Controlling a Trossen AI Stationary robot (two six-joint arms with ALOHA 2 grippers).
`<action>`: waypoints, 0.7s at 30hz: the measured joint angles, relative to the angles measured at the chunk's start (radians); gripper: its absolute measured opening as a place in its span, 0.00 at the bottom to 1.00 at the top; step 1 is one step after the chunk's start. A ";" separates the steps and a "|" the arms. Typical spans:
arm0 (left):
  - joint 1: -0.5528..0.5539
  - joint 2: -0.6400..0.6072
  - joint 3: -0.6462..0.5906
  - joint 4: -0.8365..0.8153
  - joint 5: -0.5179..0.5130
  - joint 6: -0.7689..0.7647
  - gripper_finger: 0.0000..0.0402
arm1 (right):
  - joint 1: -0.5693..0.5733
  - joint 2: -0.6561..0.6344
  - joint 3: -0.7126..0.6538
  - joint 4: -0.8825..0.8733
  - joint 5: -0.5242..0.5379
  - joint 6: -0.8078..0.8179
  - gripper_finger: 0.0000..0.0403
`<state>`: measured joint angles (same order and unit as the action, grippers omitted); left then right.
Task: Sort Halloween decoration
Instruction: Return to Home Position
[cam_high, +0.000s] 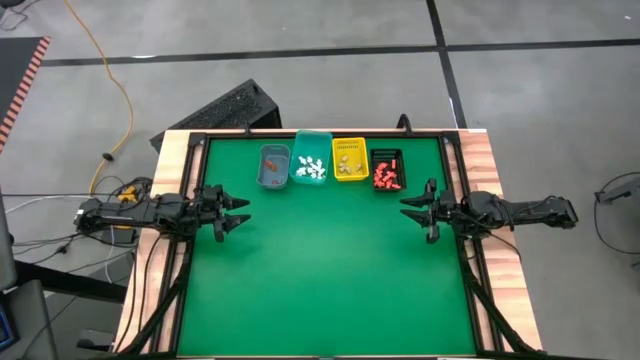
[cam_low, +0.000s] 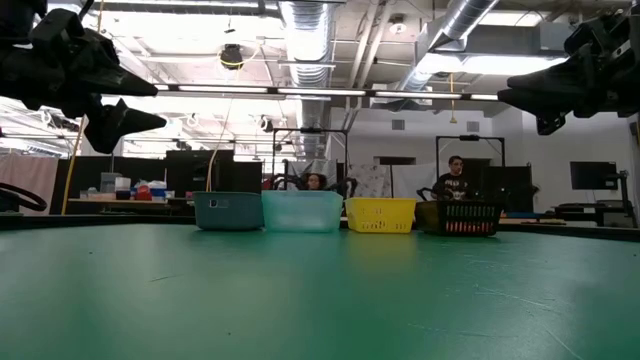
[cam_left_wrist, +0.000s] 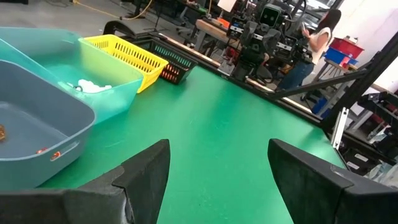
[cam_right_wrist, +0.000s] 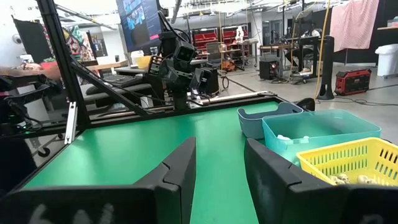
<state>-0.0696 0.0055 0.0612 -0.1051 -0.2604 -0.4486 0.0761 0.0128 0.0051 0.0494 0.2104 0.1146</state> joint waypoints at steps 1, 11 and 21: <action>0.000 0.000 0.000 0.000 0.000 0.000 0.65 | 0.000 0.000 0.000 0.000 0.000 0.000 0.34; 0.000 0.000 0.000 0.000 0.000 -0.006 0.65 | 0.000 0.000 0.000 0.000 0.000 0.000 0.34; 0.000 0.000 0.000 0.000 0.000 -0.004 0.65 | 0.000 0.000 0.000 0.000 0.000 -0.001 0.34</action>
<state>-0.0696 0.0055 0.0608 -0.1051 -0.2607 -0.4530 0.0761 0.0128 0.0051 0.0494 0.2101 0.1139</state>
